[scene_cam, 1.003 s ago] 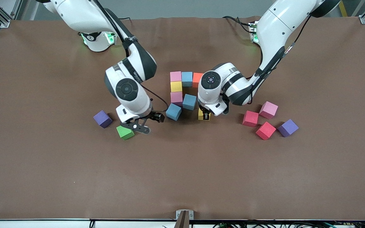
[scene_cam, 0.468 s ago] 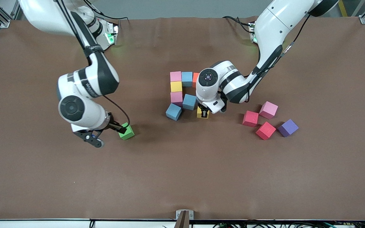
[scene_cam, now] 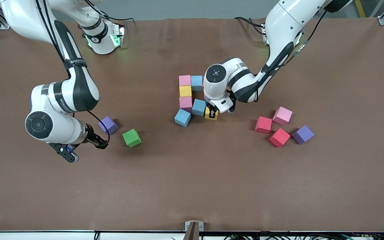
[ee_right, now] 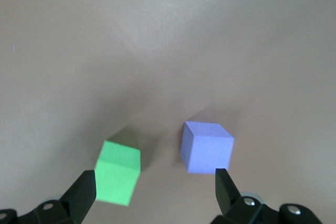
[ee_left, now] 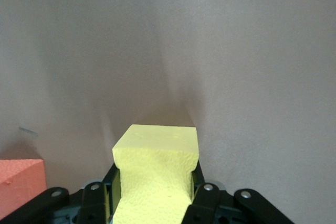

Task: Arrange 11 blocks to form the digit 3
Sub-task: 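Move the right gripper to the green block, then grasp the green block with the right gripper and lift it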

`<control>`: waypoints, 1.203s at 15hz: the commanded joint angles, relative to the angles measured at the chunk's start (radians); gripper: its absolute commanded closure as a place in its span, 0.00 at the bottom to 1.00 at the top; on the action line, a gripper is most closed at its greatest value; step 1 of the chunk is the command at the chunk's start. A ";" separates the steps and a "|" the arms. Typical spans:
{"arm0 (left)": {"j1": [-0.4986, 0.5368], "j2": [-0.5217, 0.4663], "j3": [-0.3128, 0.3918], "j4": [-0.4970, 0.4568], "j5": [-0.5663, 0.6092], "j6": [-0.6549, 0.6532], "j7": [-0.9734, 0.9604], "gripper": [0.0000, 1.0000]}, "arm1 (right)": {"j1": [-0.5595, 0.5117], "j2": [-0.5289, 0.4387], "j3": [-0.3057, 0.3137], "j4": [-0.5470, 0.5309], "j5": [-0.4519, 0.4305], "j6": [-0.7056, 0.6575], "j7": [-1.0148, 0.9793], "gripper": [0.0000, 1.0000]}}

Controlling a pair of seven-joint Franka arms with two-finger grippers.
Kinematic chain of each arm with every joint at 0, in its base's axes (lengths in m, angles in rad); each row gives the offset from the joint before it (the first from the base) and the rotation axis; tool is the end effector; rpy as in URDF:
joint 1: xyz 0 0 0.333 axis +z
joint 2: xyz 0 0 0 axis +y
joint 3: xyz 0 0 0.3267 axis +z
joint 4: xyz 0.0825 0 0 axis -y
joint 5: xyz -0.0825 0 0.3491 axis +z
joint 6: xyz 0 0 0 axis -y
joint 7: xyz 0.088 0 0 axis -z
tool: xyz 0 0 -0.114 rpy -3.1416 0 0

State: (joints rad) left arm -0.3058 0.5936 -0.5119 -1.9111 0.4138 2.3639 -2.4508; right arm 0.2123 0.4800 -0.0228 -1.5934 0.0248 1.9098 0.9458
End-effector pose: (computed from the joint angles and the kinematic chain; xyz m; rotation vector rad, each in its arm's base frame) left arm 0.4327 -0.4223 0.2406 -2.3804 -1.9971 -0.0065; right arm 0.6258 0.1240 0.3621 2.8352 -1.1402 -0.2209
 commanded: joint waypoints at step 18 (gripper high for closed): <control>-0.003 0.006 -0.020 -0.059 -0.030 0.018 -0.085 0.73 | 0.151 0.042 0.011 -0.309 0.007 0.454 0.435 0.03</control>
State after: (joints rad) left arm -0.3054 0.5785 -0.5233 -1.9394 0.4067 2.3679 -2.5053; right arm 0.3529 0.5370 -0.0097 -1.8670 0.0250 2.3293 1.3680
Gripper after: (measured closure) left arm 0.467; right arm 0.000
